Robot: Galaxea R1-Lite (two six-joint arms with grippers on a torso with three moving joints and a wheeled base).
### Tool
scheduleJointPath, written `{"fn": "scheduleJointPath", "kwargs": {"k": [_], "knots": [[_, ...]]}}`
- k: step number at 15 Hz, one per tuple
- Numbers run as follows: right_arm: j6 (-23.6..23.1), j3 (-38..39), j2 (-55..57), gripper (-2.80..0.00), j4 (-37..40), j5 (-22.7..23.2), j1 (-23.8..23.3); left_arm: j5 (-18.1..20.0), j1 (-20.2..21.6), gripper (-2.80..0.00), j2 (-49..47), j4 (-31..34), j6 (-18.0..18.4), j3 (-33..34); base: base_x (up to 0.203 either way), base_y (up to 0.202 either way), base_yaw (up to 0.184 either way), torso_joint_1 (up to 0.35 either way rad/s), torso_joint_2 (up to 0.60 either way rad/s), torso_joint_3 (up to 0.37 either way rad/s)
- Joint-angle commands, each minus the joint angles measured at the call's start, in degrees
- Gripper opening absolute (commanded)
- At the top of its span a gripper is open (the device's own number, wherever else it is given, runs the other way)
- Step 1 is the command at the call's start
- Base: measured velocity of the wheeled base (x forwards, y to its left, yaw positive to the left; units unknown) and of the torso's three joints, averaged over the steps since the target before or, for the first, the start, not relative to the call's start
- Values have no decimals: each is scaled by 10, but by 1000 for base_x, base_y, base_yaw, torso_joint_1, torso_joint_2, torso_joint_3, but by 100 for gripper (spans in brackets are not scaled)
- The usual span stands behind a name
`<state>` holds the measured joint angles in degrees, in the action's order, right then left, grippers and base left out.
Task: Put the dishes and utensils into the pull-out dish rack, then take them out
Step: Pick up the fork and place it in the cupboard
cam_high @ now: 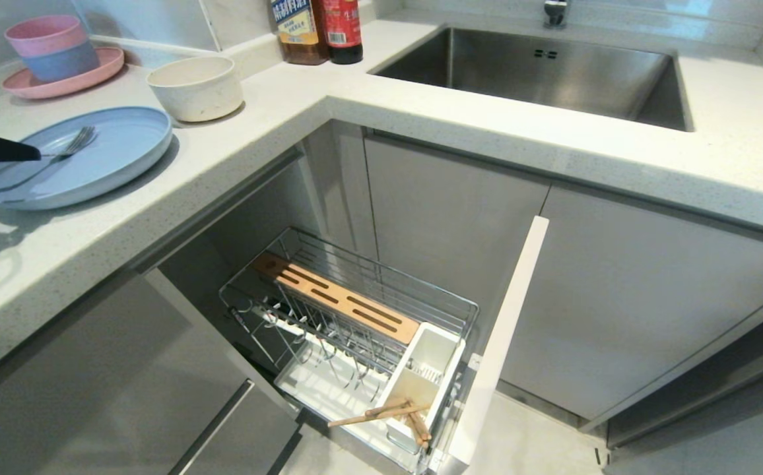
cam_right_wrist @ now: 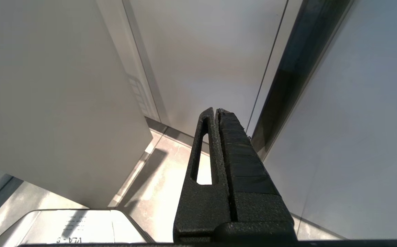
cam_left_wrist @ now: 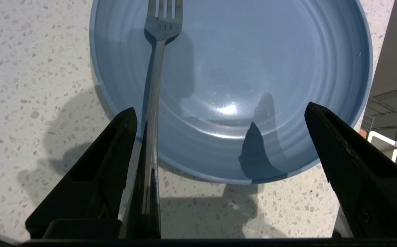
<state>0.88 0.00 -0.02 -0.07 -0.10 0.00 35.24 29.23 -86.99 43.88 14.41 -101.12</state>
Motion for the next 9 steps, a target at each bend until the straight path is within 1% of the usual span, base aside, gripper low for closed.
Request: {"fn": "scheduleJointPath", "kwargs": {"k": [1, 7, 9], "knots": [[0, 1, 0, -280, 0, 0, 0, 2, -2, 0, -2, 2, 1, 1, 0, 0, 0, 0, 0, 0], [0, 1, 0, -280, 0, 0, 0, 2, -19, 0, -4, 2, 3, 6, 0, 0, 0, 0, 0, 0], [0, 1, 0, -280, 0, 0, 0, 1, -18, 0, -4, 3, 25, 9, 0, 0, 0, 0, 0, 0]]}}
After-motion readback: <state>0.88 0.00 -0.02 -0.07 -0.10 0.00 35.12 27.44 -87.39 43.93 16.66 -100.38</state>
